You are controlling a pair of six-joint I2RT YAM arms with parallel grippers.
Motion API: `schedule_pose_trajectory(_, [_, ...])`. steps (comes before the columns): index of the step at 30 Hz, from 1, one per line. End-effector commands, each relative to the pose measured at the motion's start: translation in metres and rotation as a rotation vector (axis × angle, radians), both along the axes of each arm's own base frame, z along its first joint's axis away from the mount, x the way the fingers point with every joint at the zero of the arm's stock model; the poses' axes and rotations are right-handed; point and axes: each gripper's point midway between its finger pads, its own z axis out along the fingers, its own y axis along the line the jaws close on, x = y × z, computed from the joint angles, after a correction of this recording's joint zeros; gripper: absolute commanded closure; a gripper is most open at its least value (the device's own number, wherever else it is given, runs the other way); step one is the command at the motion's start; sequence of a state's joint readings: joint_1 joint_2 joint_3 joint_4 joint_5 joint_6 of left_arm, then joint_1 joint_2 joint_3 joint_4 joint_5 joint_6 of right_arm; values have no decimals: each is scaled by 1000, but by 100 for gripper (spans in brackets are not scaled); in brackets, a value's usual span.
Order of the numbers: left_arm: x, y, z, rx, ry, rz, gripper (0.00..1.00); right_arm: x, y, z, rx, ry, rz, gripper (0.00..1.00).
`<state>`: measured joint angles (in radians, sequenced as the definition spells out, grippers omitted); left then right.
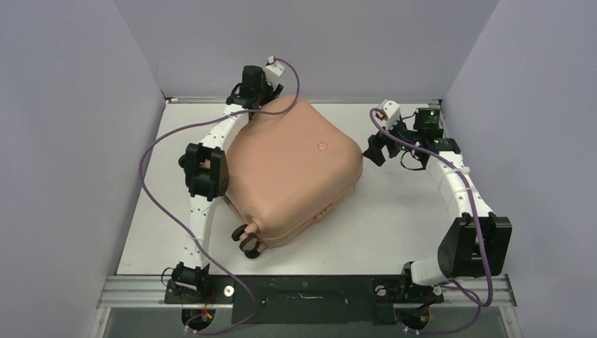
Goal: Pack the luggage
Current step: Move the luggage to the center of the board.
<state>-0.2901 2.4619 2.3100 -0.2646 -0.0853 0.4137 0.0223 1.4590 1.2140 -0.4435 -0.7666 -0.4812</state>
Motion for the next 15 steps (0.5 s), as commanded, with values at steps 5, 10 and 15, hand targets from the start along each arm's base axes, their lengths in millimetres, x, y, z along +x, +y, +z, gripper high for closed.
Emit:
schedule_pose_trajectory(5, [-20, 25, 109, -219, -48, 110, 17, -83, 7, -21, -182, -70, 423, 10])
schedule_pose_trajectory(10, [-56, 91, 178, -310, -106, 181, 14, -100, 5, -35, -236, -114, 494, 10])
schedule_pose_trajectory(15, [-117, 97, 175, -281, -73, 122, 13, -43, 12, -31, -113, -202, 158, 10])
